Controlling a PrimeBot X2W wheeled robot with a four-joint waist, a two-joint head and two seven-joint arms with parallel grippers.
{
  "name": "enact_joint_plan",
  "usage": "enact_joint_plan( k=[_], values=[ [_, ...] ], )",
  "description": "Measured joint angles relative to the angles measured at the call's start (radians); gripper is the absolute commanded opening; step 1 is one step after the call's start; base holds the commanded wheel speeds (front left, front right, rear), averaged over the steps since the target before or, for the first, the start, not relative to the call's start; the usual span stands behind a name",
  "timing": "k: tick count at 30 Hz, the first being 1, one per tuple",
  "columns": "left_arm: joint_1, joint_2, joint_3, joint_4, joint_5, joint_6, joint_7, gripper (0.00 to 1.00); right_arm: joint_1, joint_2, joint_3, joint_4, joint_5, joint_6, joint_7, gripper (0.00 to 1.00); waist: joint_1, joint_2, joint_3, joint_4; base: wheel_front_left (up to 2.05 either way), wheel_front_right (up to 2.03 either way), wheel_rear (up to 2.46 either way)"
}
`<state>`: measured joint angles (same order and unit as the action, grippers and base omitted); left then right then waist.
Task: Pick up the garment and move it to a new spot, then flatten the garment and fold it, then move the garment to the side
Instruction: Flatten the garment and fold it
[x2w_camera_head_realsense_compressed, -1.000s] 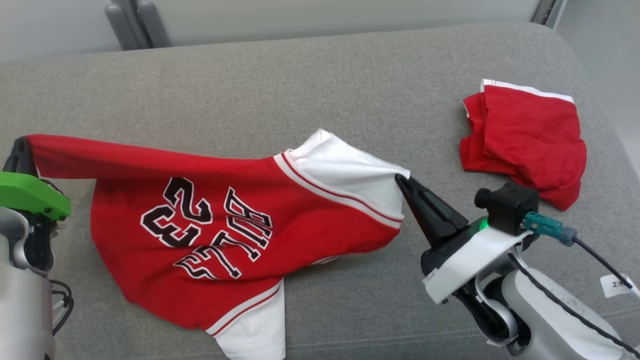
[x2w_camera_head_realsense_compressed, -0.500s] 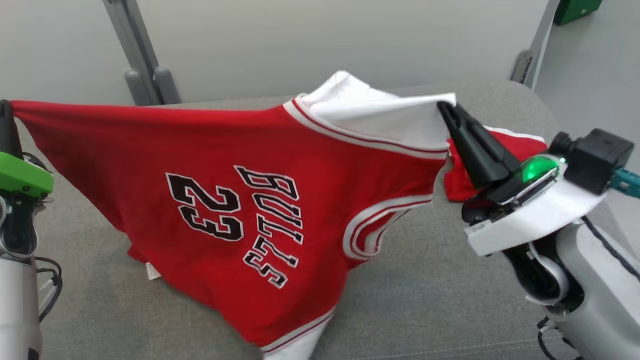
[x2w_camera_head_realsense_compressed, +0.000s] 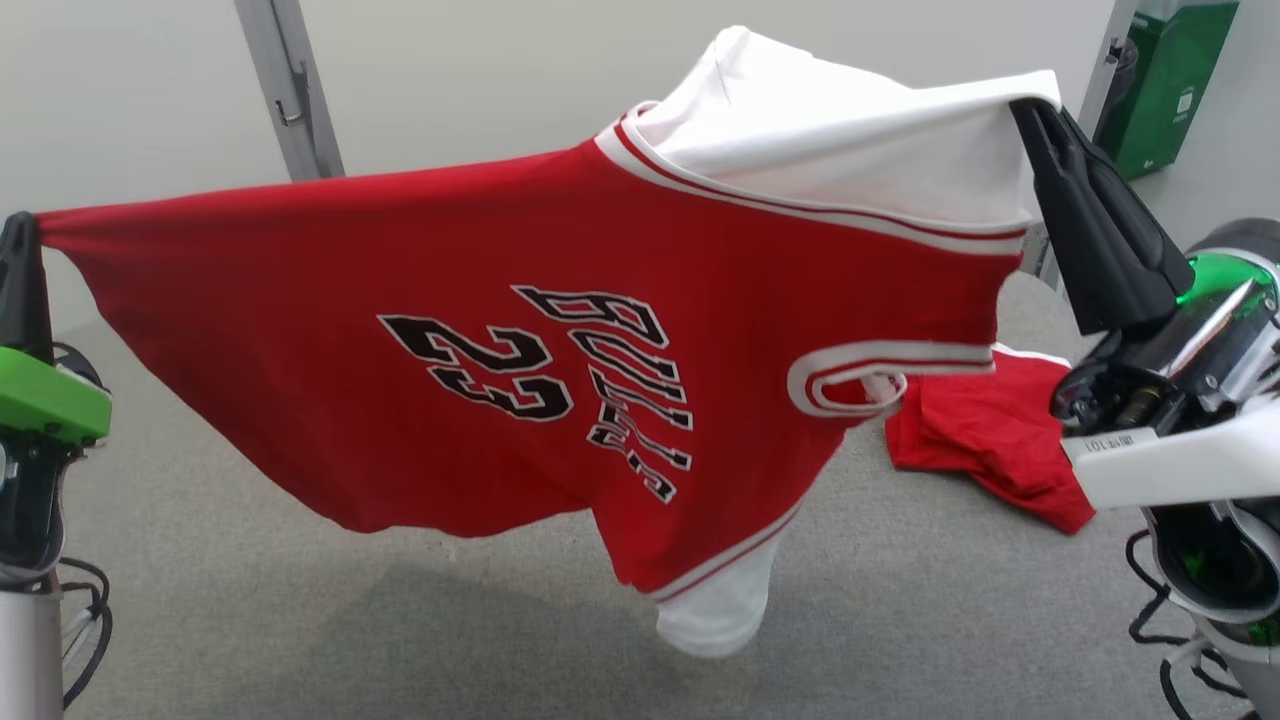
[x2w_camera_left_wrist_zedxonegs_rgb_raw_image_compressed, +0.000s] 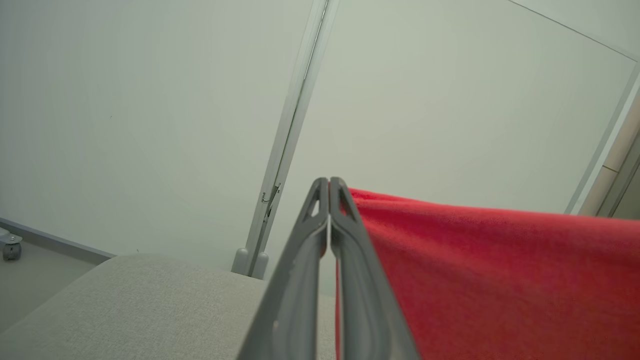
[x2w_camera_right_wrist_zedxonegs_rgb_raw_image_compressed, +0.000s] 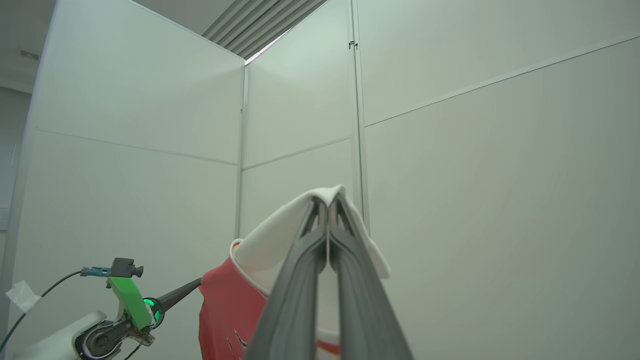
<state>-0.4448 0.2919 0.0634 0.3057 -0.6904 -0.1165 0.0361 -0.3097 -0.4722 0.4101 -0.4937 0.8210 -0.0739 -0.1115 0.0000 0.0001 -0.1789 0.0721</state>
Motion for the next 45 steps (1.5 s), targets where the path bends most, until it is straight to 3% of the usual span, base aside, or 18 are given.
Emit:
enact_joint_plan(
  k=[5,10,17,25,30,45],
  values=[
    [0.095,0.028,0.004,-0.156,0.001,0.041,0.070,0.00,0.109,-0.009,-0.053,-0.077,0.041,-0.034,0.019,0.00,0.0000,0.0000,-0.028,0.020,0.00,0.00,0.00],
    [0.169,0.077,0.028,-0.338,0.001,0.092,0.168,0.00,0.217,-0.009,-0.095,-0.133,0.063,-0.043,0.036,0.00,0.0000,0.0000,-0.026,0.043,0.00,0.00,0.00],
    [0.270,0.093,0.030,-0.435,-0.035,0.153,0.305,0.00,0.284,-0.014,-0.103,-0.139,0.080,-0.050,0.081,0.00,0.0000,0.0000,0.028,0.044,0.00,0.00,0.00],
    [0.289,0.104,-0.009,-0.439,-0.022,0.180,0.382,0.00,0.297,-0.010,-0.122,-0.067,0.095,-0.051,0.122,0.00,0.0000,0.0000,0.125,0.034,0.00,0.00,0.00],
    [0.218,0.097,-0.048,-0.412,-0.016,0.190,0.406,0.00,0.263,0.001,-0.123,0.016,0.098,-0.051,0.145,0.00,0.0000,0.0000,0.191,0.020,0.00,0.00,0.00],
    [-0.093,0.056,-0.173,-0.237,0.043,0.198,0.484,0.00,-0.123,0.013,-0.102,0.322,0.012,-0.051,0.217,0.00,0.0000,0.0000,0.401,-0.029,0.00,0.00,0.00]
  ],
)
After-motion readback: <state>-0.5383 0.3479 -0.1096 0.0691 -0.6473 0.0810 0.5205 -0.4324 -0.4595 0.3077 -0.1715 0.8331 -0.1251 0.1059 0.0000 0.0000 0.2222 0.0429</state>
